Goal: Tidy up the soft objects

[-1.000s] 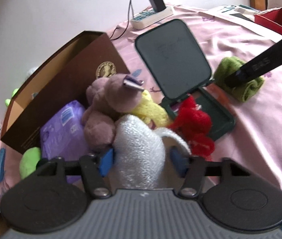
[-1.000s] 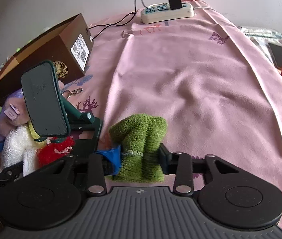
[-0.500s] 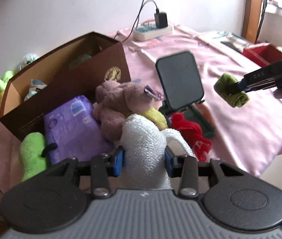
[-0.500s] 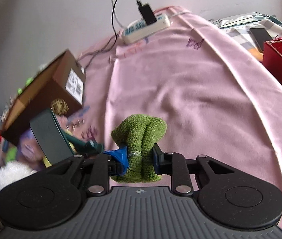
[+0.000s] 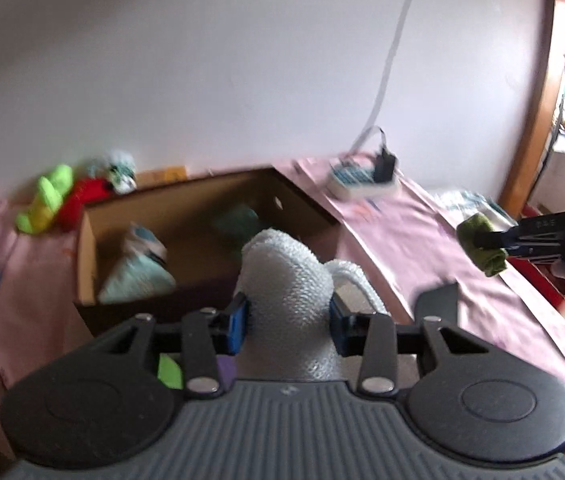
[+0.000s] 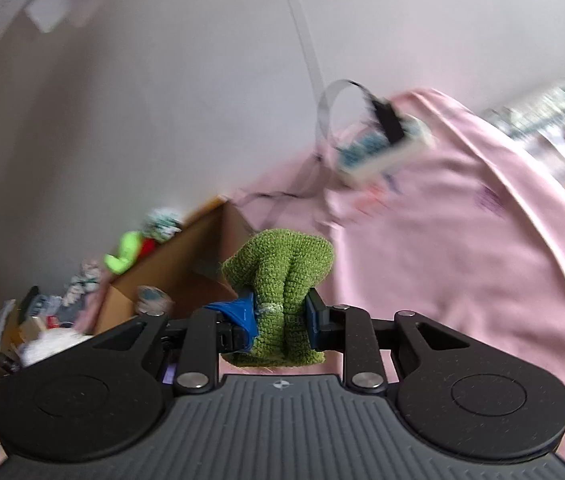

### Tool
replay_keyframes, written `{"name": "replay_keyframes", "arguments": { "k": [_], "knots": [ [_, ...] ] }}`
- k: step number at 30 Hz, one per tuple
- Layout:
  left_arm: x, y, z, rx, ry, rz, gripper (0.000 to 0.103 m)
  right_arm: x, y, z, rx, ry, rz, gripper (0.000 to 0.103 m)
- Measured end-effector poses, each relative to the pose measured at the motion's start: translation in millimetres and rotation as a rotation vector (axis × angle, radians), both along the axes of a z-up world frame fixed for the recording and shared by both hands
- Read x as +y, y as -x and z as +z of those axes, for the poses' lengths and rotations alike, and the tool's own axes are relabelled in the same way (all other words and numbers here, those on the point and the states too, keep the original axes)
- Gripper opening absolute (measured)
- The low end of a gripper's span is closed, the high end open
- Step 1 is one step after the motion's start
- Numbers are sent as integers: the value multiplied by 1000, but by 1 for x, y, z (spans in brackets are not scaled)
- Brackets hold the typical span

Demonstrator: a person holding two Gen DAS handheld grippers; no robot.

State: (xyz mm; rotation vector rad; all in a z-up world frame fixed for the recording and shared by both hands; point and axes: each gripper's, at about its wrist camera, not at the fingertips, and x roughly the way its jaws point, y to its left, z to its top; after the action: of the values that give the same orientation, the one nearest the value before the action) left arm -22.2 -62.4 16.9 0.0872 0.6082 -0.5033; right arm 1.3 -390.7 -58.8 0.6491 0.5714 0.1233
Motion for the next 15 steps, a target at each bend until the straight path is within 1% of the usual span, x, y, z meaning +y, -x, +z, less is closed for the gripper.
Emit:
{"name": "replay_keyframes", "arguments": {
  "k": [3,6,8,11,15],
  "knots": [
    [12,-22,5,-34,-1,29,41,22,-23,23,-51,13,45,7],
    [24,-46,7,-61,1,58,42,50,-51,37,-76,29,100,7],
    [33,-65,5,-62,-1,85,42,69,-68,42,-86,37,134,7],
    [43,-96,-3,-50,-31,134,42,98,-95,42,-86,66,170,7],
    [53,-136,-21,-5,-65,204,42,130,-125,31,-46,98,205,7]
  ]
}}
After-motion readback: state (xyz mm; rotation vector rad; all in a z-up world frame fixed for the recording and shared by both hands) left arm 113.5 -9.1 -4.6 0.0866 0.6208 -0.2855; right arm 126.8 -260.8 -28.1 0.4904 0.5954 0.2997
